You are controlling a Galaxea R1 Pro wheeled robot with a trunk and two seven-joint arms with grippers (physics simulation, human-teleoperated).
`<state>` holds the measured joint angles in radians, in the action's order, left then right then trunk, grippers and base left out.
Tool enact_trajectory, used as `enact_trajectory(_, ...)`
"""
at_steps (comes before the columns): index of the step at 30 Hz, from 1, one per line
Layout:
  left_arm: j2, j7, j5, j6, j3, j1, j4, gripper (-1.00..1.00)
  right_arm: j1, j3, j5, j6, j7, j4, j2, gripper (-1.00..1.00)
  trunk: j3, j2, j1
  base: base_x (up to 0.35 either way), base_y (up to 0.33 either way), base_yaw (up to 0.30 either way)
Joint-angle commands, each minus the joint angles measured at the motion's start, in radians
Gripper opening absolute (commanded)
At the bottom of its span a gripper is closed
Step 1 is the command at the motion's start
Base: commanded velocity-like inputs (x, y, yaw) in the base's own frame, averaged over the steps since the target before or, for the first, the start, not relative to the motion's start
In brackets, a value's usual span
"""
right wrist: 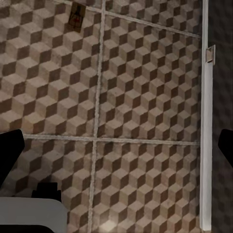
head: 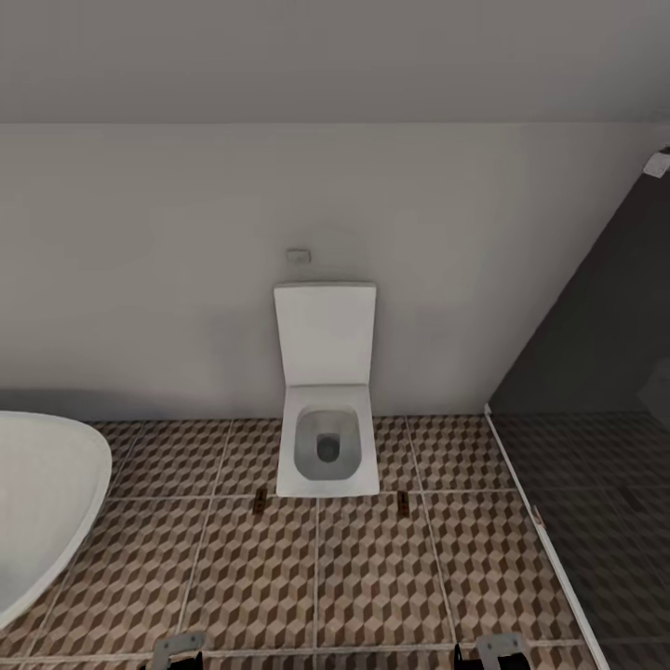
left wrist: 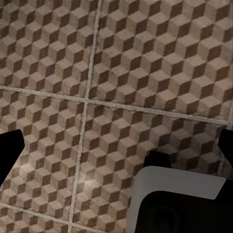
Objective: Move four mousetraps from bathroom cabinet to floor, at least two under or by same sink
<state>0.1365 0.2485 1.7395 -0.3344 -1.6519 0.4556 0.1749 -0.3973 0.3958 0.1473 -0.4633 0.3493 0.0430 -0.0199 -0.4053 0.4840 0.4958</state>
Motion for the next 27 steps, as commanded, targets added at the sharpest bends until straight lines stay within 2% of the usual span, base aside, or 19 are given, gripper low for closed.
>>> enact_trajectory(1,0.000,0.000,0.000,0.000,0.000,0.000,0.000,1.00,0.000,0.000,0.000,0.000,0.000,0.000,0.000,1.00,0.005,-0.007,-0.004,0.000,0.000,0.000)
enact_trajectory(12,0.000,0.000,0.000,0.000,0.000,0.000,0.000,1.00,0.000,0.000,0.000,0.000,-0.001,0.000,0.000,1.00,0.057,-0.084,-0.046,0.000,0.000,0.000)
enact_trajectory(27,0.000,0.000,0.000,0.000,0.000,0.000,0.000,1.00,0.000,0.000,0.001,0.000,-0.001,0.000,0.000,1.00,0.081,-0.084,-0.046,0.000,0.000,0.000)
